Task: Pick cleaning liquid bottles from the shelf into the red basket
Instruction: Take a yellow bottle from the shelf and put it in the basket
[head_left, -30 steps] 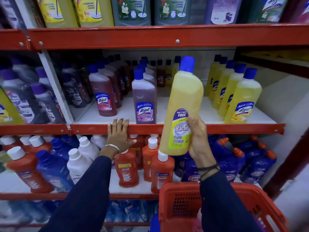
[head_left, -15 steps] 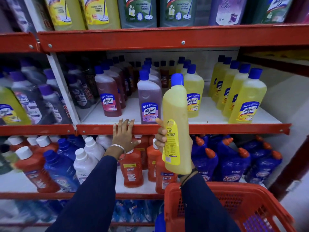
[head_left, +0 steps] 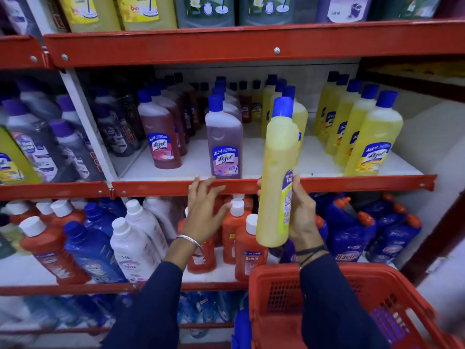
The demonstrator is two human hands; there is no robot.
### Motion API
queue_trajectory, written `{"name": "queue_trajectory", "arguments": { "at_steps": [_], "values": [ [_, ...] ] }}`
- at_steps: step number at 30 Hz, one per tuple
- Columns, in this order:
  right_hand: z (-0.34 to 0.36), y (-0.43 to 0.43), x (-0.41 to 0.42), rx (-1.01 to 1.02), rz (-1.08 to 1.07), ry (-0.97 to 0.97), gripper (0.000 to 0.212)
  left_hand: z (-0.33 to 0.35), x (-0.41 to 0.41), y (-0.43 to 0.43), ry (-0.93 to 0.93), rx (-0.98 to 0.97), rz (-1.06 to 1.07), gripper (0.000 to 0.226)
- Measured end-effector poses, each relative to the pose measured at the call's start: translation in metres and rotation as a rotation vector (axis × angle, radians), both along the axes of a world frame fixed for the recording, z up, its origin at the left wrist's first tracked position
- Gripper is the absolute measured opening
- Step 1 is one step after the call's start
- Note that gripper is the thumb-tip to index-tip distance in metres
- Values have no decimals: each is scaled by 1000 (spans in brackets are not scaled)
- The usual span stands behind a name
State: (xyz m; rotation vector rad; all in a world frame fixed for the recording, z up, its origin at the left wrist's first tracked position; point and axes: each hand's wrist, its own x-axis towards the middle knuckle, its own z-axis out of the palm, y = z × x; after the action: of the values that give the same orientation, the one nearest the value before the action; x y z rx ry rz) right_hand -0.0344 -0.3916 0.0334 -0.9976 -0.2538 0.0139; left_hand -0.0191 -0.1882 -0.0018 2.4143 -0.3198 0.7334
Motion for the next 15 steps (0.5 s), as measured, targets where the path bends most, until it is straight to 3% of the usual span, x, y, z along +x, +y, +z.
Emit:
{"name": "queue_trajectory", "arguments": {
  "at_steps": [1,2,6,9,15],
  "values": [
    [2,-5,-5,21,17,-31,81,10,-9,-12,-2,-129,-89,33],
    [-1,-14,-7,13,6,-81,83,21,-19,-25,26,-254,-194,28],
    [-23,-51,-25,-147,-135,-156,60,56,-54,-78,262,-582,-568,26],
    [-45,-81,-43,-289,-163,-185,41,58,-67,-110,309,-538,-561,36],
    [-90,-142,-70,-547,-58,-85,54,7,-79,-155,403,-411,-441,54]
  ]
}}
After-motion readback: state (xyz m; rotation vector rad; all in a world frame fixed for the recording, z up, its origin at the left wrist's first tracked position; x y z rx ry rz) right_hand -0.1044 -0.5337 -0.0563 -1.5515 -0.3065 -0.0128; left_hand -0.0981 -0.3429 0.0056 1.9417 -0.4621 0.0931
